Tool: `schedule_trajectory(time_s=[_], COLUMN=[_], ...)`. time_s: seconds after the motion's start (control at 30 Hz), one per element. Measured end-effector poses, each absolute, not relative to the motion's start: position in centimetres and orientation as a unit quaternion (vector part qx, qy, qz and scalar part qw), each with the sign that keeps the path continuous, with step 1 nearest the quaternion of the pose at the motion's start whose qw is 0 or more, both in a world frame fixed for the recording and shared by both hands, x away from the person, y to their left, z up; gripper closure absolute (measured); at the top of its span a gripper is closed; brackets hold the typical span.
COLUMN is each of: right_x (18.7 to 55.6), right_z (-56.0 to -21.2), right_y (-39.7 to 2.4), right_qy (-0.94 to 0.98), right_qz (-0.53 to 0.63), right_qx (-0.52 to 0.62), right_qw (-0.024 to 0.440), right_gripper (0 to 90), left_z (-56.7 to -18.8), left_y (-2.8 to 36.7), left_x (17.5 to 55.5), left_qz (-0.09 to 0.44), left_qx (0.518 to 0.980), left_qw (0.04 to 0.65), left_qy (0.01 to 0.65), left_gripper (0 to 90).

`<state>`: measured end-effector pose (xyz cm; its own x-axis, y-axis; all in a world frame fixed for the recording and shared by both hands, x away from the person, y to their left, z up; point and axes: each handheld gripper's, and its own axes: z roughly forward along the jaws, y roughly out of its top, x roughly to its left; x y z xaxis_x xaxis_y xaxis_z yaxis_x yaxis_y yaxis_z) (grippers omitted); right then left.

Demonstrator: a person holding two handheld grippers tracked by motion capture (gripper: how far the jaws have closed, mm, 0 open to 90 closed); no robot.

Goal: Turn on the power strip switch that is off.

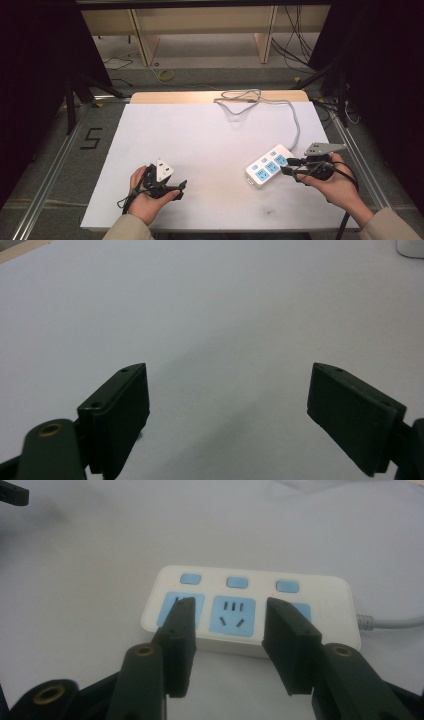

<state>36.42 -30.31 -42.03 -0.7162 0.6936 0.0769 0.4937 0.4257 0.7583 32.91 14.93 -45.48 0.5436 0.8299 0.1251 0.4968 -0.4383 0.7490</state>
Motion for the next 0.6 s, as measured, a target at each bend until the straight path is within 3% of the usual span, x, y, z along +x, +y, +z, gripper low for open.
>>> schedule_trajectory(time_s=[0.6], right_x=[35.1], right_z=[-43.0], right_y=[-32.4], right_qy=[0.818], right_qz=[0.421], right_qx=[0.371], right_qw=[0.130], right_gripper=[45.4], left_z=[-45.5], left_y=[15.0], left_x=[32.8], left_qz=[0.246], left_qx=[0.810], left_qw=[0.339], left_qy=[0.410], left_gripper=[16.6])
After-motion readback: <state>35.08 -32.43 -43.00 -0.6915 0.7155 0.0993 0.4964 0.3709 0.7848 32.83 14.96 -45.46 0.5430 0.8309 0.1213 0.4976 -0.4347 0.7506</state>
